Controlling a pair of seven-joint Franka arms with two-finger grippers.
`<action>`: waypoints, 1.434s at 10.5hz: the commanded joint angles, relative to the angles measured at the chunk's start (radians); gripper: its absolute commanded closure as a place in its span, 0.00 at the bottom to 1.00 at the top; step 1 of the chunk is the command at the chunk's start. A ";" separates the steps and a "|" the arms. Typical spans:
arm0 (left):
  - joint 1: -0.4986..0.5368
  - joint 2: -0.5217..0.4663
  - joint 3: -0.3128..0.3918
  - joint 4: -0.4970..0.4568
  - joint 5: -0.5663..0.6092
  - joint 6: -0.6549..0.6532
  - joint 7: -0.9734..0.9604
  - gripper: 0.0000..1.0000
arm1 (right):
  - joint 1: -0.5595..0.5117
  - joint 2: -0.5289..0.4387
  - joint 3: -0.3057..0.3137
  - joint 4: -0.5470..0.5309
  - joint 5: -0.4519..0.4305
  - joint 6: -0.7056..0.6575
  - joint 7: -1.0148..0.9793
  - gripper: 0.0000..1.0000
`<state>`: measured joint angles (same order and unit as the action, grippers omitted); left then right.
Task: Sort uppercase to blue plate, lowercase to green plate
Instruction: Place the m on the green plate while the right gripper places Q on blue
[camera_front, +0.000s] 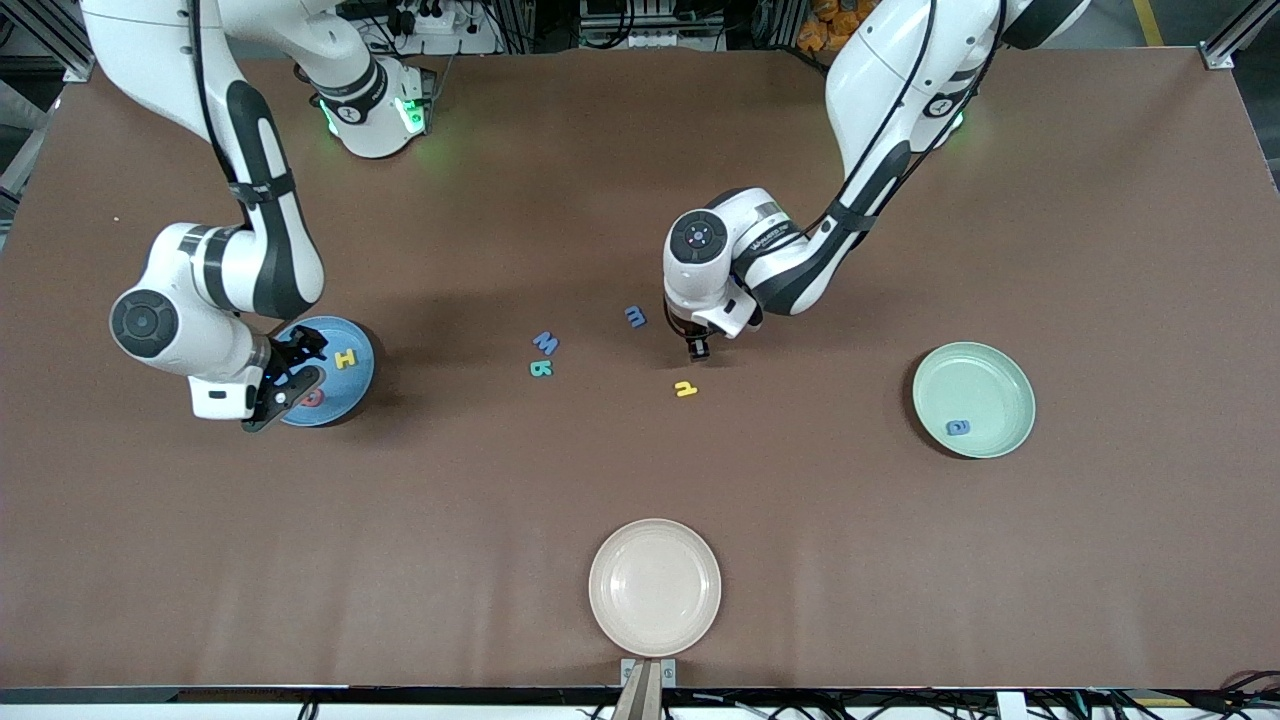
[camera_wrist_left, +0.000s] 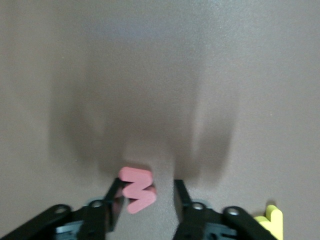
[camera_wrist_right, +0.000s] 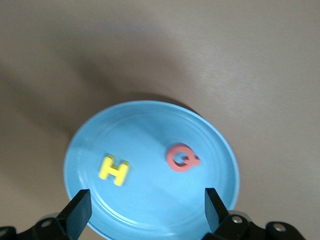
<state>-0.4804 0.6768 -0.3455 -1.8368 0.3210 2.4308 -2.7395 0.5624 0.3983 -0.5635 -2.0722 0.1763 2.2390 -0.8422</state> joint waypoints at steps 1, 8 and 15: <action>0.002 -0.011 0.002 -0.012 0.043 0.001 -0.118 1.00 | 0.025 -0.010 0.068 0.003 0.044 -0.016 0.140 0.00; 0.260 -0.121 0.100 0.004 0.118 -0.006 0.024 1.00 | 0.065 -0.004 0.324 0.003 0.177 0.037 0.578 0.00; 0.568 -0.126 0.096 -0.013 0.115 -0.016 0.469 1.00 | 0.108 0.023 0.481 -0.077 0.173 0.310 0.839 0.00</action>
<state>0.0584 0.5699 -0.2350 -1.8239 0.4126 2.4275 -2.3043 0.6696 0.4148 -0.0976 -2.1367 0.3362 2.5109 -0.0310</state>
